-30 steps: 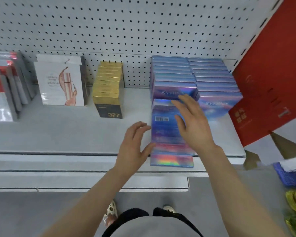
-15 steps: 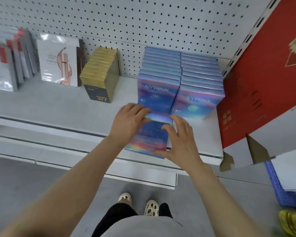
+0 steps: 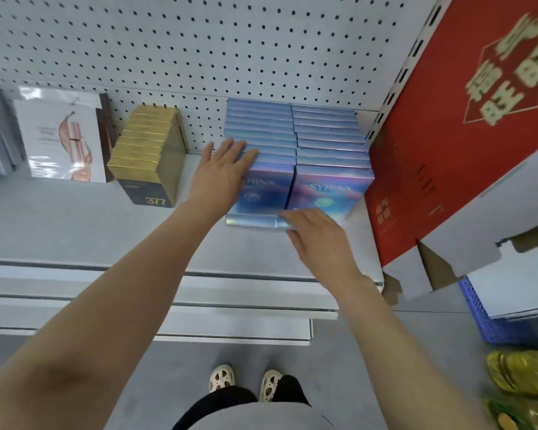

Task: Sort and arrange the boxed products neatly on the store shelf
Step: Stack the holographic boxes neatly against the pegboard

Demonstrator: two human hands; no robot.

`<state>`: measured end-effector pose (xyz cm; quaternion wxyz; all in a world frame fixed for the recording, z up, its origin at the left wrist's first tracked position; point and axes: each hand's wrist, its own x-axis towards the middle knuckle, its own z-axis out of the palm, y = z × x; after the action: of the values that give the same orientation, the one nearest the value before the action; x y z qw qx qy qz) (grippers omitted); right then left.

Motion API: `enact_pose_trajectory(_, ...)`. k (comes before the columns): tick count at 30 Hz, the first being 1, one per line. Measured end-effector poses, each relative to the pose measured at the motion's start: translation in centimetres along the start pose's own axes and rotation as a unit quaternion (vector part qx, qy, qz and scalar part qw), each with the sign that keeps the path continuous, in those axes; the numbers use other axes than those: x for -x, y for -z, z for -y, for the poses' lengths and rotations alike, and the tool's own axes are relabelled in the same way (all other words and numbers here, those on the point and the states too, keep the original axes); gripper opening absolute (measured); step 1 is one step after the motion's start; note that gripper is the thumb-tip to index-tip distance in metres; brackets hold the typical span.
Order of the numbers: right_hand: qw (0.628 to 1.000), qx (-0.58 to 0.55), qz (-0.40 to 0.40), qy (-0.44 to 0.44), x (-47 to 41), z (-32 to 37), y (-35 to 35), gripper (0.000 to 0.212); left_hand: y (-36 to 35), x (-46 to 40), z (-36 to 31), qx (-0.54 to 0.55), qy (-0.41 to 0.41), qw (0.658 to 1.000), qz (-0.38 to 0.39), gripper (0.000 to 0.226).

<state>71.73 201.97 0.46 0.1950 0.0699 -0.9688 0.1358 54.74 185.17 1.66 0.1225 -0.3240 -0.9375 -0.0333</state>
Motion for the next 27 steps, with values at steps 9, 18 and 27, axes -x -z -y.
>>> enact_pose_trajectory(9, 0.986, -0.015, -0.062, -0.157, -1.7, -9.0, 3.3, 0.035, -0.6, -1.1, -0.5, 0.034, -0.018, 0.999, 0.035, 0.085)
enact_pose_trajectory(18, 0.954, -0.040, 0.041, -0.295, -5.7, -10.9, 1.6, 0.139, -0.1, -1.7, -0.5, -0.009, 0.008, 0.999, 0.041, 0.099)
enact_pose_trajectory(27, 0.961, -0.036, 0.045, -0.269, -7.1, -10.3, 0.5, 0.131, 0.5, -2.7, 2.0, -0.017, -0.030, 0.996, 0.087, 0.101)
